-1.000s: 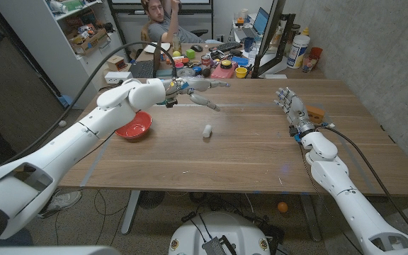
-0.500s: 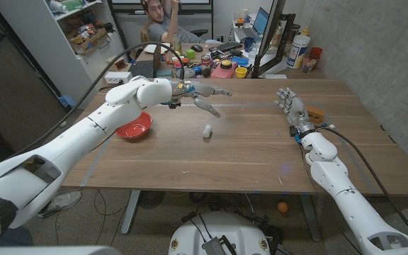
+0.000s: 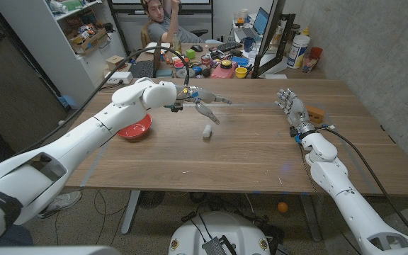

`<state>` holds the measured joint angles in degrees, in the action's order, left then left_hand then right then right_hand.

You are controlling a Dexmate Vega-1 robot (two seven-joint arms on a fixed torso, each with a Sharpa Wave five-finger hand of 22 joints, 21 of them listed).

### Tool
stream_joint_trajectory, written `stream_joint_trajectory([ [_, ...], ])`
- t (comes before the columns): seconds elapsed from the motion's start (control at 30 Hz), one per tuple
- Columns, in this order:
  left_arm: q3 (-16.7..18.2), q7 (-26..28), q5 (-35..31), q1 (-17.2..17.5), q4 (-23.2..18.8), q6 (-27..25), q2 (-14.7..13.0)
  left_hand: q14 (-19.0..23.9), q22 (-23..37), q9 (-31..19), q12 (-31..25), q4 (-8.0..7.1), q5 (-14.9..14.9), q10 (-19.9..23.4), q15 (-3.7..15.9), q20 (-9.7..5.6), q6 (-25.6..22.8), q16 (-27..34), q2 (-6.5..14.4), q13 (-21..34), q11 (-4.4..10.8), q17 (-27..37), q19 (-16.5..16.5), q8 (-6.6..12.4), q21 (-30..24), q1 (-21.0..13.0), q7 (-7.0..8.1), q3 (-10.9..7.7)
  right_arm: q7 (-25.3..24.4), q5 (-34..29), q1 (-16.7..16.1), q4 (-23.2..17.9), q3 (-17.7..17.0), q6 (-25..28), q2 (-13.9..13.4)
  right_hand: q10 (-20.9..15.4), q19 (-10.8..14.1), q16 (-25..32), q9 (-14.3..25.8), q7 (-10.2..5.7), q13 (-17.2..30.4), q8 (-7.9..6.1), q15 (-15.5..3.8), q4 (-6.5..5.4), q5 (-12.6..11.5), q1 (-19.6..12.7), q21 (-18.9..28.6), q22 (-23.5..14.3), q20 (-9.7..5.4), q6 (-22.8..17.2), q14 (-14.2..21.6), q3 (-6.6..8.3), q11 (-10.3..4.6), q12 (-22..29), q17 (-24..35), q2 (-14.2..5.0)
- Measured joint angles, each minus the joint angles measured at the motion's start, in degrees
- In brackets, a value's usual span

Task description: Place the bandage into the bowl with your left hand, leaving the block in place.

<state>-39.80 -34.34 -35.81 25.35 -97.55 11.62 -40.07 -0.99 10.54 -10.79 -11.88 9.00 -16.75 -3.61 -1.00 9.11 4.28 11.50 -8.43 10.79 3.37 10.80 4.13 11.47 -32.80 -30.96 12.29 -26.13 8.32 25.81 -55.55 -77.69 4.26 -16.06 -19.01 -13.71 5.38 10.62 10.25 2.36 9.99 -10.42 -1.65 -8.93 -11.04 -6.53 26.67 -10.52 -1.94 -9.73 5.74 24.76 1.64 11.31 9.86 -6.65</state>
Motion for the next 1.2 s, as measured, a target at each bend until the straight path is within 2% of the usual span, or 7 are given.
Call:
stream_joint_trajectory([
  [0.53,-1.7,-2.0,-2.2,-0.6,1.2,-0.2,0.6,0.6,0.0,0.0,0.0,0.18,-0.4,0.3,0.01,0.32,0.0,0.0,0.0,0.3,0.31,0.0,-0.3,0.00,0.4,-1.5,0.00,0.18,-0.3,0.0,-0.6,-0.6,-0.1,0.3,0.0,0.0,0.3,0.0,0.0,0.00,0.0,0.00,0.22,0.00,0.0,0.0,0.0,0.0,-0.32,0.0,0.2,0.00,0.00,0.0,0.0,0.00],
  [0.93,-4.3,-2.8,-4.4,-2.1,4.3,-0.3,2.0,0.9,0.0,0.0,0.0,0.01,-0.7,0.3,0.32,0.63,0.0,0.0,0.4,0.3,0.31,0.3,-0.6,0.00,0.8,-2.5,0.00,0.48,-0.8,-0.1,-0.6,-0.6,-0.1,0.4,0.1,-0.2,0.5,0.0,0.0,0.00,0.0,0.00,0.21,0.00,0.0,0.0,0.0,0.0,-0.11,0.0,0.2,0.00,0.22,0.0,0.0,0.00],
  [1.2,-5.5,-3.4,-5.7,-2.8,5.9,-0.4,2.6,0.9,0.0,0.0,0.0,0.01,-0.7,0.6,0.32,0.11,0.0,0.0,0.3,0.3,0.62,0.3,-1.2,0.00,0.8,-3.3,0.00,0.47,-1.0,-0.1,-0.6,-0.3,-0.1,0.4,0.3,-0.2,0.5,0.0,0.0,0.00,0.0,0.00,0.21,0.00,0.0,0.0,0.0,0.0,-0.11,0.0,0.2,0.00,0.22,0.0,0.0,0.00],
])
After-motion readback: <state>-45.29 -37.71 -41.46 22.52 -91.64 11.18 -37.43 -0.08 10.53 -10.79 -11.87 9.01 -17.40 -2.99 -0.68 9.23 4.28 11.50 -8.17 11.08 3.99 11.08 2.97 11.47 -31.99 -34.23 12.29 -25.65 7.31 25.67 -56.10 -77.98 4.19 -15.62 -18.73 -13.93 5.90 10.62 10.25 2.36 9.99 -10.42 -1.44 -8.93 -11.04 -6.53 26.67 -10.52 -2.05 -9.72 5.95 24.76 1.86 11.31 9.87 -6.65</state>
